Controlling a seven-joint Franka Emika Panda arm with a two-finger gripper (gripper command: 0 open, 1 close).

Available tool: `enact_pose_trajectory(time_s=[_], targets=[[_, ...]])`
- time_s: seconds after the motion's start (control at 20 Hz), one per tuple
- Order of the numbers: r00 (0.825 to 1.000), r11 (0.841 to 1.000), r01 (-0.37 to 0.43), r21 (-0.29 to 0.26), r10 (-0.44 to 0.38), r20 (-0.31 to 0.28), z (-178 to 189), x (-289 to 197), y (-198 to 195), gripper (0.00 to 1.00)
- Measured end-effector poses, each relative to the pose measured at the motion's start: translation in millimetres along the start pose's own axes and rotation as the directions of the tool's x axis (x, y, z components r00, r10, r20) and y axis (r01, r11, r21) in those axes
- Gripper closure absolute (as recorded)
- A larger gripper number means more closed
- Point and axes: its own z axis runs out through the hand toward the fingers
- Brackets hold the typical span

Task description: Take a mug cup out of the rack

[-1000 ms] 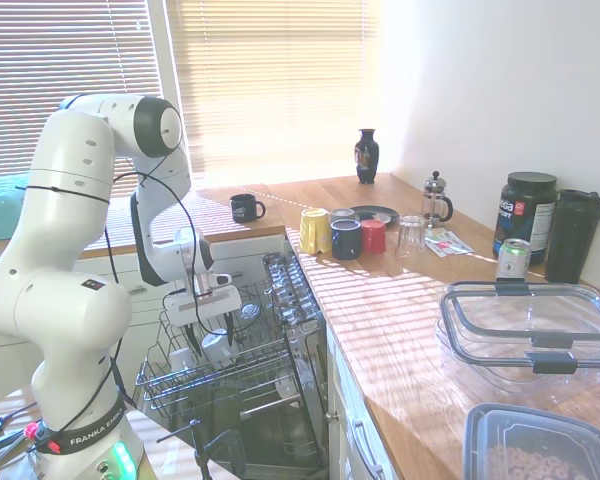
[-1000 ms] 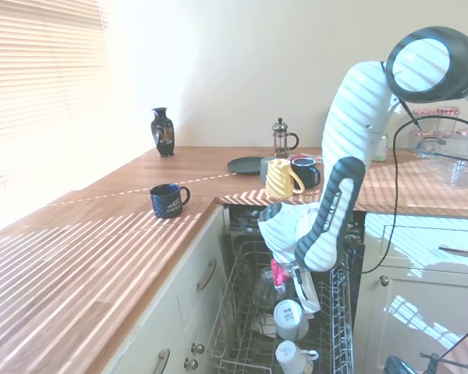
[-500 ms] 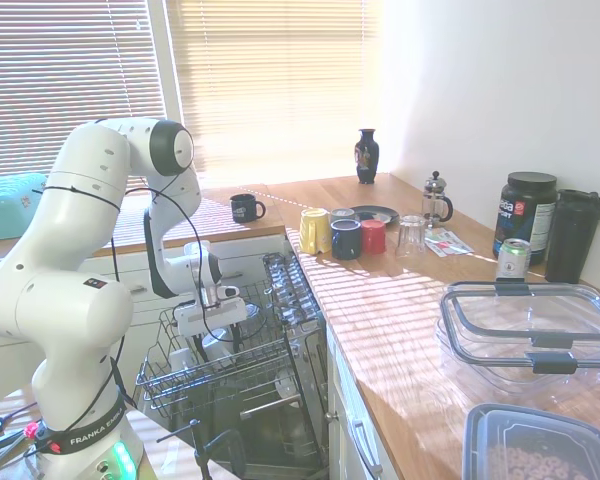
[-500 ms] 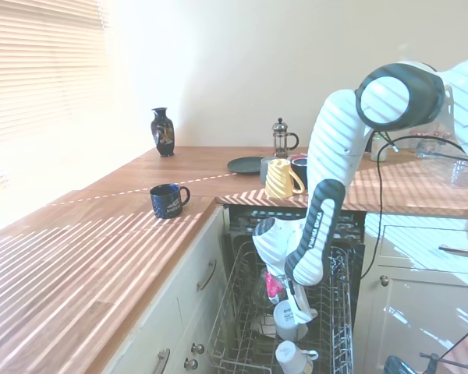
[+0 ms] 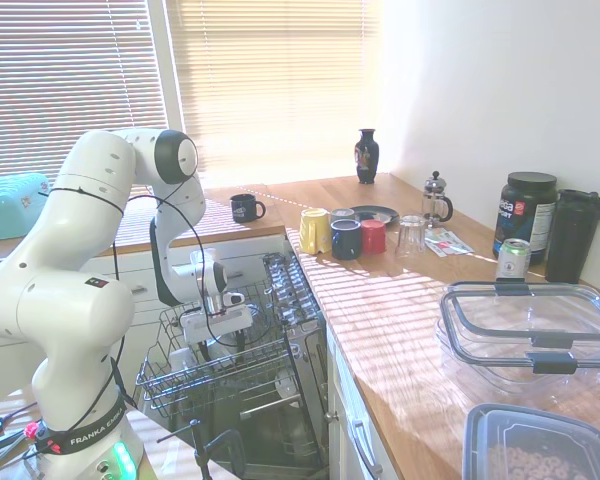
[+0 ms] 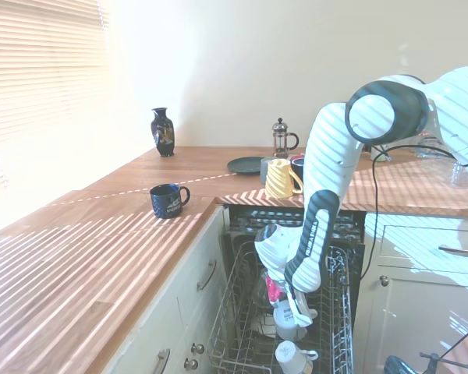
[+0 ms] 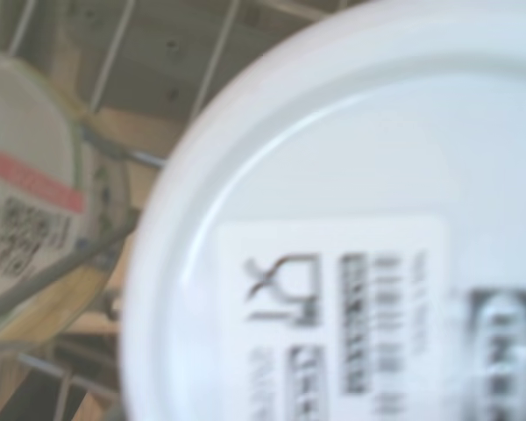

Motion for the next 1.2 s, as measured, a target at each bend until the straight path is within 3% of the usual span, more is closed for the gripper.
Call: enact_pose_trajectory(time_s=[1.2], targets=[[1.0,0.999,-0.009,-0.031,0.009,-0.009,0,4,10,1.0]])
